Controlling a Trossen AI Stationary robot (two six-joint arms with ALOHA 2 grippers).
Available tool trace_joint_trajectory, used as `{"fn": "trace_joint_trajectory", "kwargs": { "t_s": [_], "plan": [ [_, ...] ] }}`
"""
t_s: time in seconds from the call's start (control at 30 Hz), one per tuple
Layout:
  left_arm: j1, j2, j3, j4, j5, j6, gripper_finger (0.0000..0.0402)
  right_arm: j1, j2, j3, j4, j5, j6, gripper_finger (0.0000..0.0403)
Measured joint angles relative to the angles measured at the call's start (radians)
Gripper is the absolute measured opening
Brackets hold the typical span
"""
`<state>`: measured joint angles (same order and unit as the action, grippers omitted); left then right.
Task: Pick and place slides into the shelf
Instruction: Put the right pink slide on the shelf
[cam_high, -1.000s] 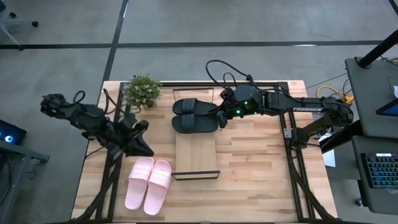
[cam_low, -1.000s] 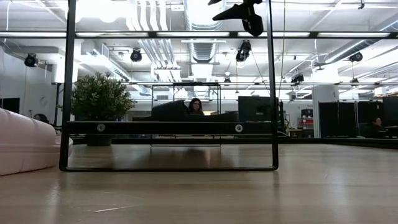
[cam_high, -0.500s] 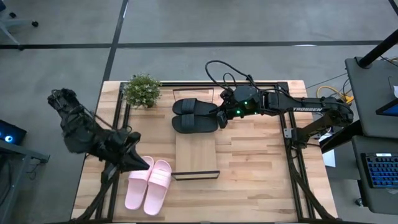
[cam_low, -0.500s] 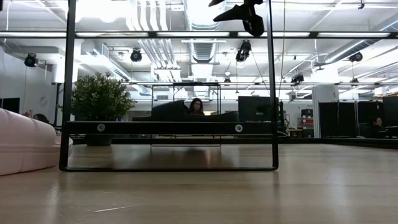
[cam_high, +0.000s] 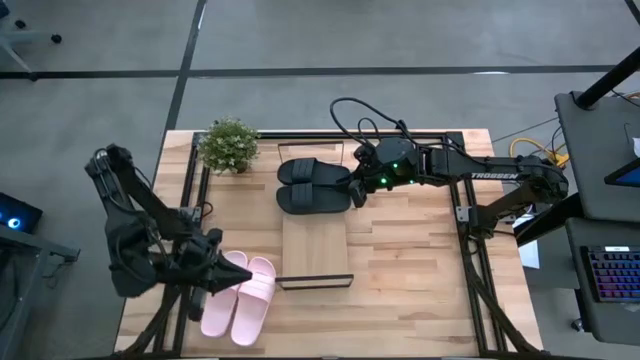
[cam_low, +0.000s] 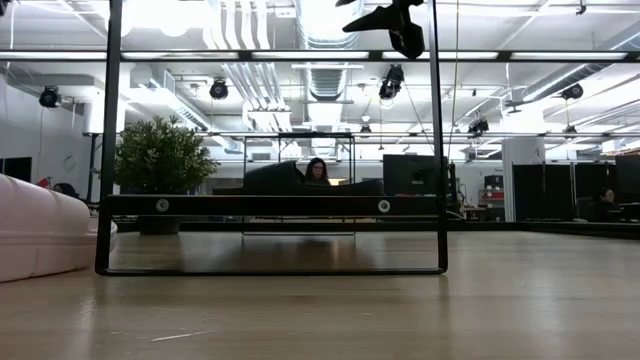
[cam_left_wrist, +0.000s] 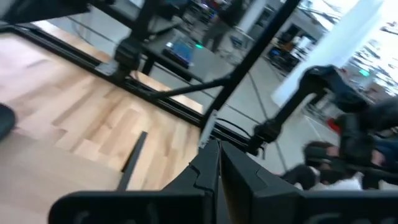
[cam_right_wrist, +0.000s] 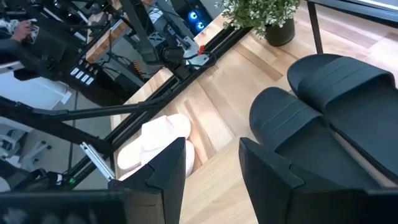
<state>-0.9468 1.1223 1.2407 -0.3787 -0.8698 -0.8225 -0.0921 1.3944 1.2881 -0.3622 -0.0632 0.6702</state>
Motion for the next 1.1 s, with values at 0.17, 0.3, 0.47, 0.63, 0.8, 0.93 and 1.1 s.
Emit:
{"fn": "trace_joint_trajectory", "kwargs": {
  "t_s": [0.17, 0.3, 0.47, 0.63, 0.8, 0.93, 1.1],
  "plan": [
    [-0.043, 0.029, -0.003, -0.006, -0.133, -0.073, 0.0000, 0.000, -0.011, 0.000, 0.000, -0.014, 0.005, 0.0141],
    [-0.079, 0.050, -0.004, -0.007, -0.235, -0.115, 0.0000, 0.000, -0.022, 0.000, 0.000, -0.015, 0.001, 0.0141],
    [-0.108, 0.063, -0.004, -0.033, -0.323, -0.187, 0.0000, 0.000, -0.027, 0.000, 0.001, -0.015, -0.009, 0.0141],
    [-0.125, 0.088, -0.008, -0.034, -0.389, -0.252, 0.0000, 0.000, -0.029, 0.000, 0.001, -0.015, -0.009, 0.0141],
    [-0.151, 0.125, -0.011, -0.058, -0.478, -0.356, 0.0000, 0.000, -0.029, 0.000, 0.001, -0.020, -0.009, 0.0141],
    [-0.163, 0.156, -0.011, -0.115, -0.510, -0.493, 0.0000, 0.000, -0.029, 0.000, 0.001, -0.022, -0.009, 0.0141],
    [-0.163, 0.200, -0.013, -0.138, -0.571, -0.601, 0.0000, 0.000, -0.029, 0.000, 0.001, -0.022, -0.010, 0.0141]
  ]
}}
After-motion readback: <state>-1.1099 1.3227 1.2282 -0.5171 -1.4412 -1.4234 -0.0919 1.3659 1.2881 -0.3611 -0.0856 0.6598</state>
